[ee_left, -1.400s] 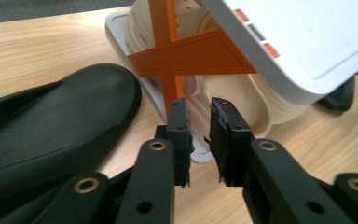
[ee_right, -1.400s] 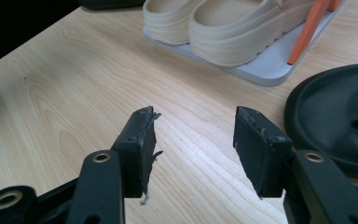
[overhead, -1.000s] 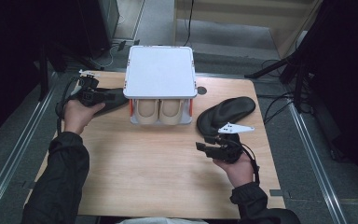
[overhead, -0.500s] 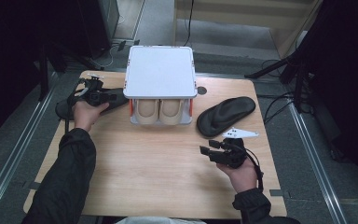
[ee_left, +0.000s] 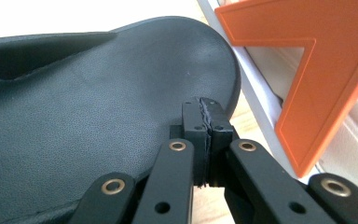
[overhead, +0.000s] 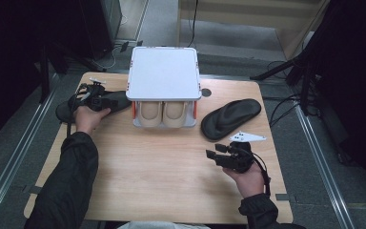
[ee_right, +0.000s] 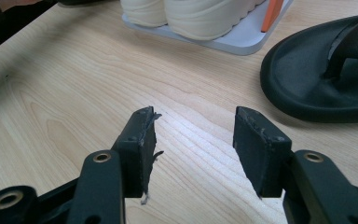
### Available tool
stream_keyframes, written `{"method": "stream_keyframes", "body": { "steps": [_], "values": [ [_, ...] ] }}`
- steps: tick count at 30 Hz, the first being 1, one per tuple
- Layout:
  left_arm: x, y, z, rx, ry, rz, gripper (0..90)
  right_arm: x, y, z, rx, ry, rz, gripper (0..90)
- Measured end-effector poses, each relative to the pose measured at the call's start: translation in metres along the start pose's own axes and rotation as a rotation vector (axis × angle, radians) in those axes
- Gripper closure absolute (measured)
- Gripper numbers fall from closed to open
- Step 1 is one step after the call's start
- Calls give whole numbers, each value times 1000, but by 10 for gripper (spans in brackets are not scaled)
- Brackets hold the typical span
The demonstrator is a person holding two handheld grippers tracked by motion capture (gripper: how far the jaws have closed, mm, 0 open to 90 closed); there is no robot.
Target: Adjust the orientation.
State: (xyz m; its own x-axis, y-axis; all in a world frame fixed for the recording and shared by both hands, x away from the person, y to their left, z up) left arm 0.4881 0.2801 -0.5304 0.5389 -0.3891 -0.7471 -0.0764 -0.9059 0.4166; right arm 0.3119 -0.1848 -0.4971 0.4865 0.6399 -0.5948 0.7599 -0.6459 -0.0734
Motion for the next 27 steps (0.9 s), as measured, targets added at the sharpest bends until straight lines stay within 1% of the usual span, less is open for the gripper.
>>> {"method": "stream_keyframes", "body": {
  "steps": [2,4,5,9,10,12,15,17,19,21,23,24,25,27],
  "values": [
    [-1,0,1,-1,4,-1,900,0,0,0,0,2,0,492],
    [-4,0,5,6,-12,-6,900,0,1,-1,8,6,-2,493],
    [-5,0,6,19,-21,-13,900,0,1,-1,9,7,-1,493],
    [-9,-1,11,12,-18,-13,900,1,0,-1,11,5,-11,493],
    [-12,-2,14,15,-26,-11,900,4,-2,0,7,2,-24,493],
    [-15,-2,18,15,-29,-16,900,6,-5,-1,-7,1,-33,493],
    [-18,-2,22,25,-34,-15,900,7,-6,-3,-17,10,-40,493],
    [-21,-2,26,19,-38,-8,900,8,-6,-4,-18,11,-45,493],
    [-23,-2,30,23,-43,-9,900,9,-6,-6,-17,13,-49,493],
    [-28,-3,38,22,-40,4,900,11,-7,-8,-27,12,-57,493],
    [-30,-4,40,22,-43,3,900,13,-7,-9,-33,10,-62,493],
    [-34,-3,45,40,-49,-8,900,14,-8,-10,-33,12,-66,493],
    [-34,-3,45,40,-49,-8,899,14,-8,-10,-33,12,-66,493],
    [-37,-1,50,50,-60,-10,895,16,-8,-11,-36,9,-72,493]
  ]
}}
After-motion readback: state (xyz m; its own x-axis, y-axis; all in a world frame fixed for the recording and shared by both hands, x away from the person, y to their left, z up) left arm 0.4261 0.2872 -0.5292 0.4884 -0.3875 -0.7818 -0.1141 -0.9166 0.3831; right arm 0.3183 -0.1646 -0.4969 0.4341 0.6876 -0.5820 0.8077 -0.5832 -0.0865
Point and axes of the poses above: each handheld gripper's, and its own axes: x roughly forward along the jaws, z roughly out of its underside, y roughly to its right, the point moved 3 cm from there along x, roughly forward along the jaws, and after that the axes turned 14 degrees about -x, right-handed, at the moved point
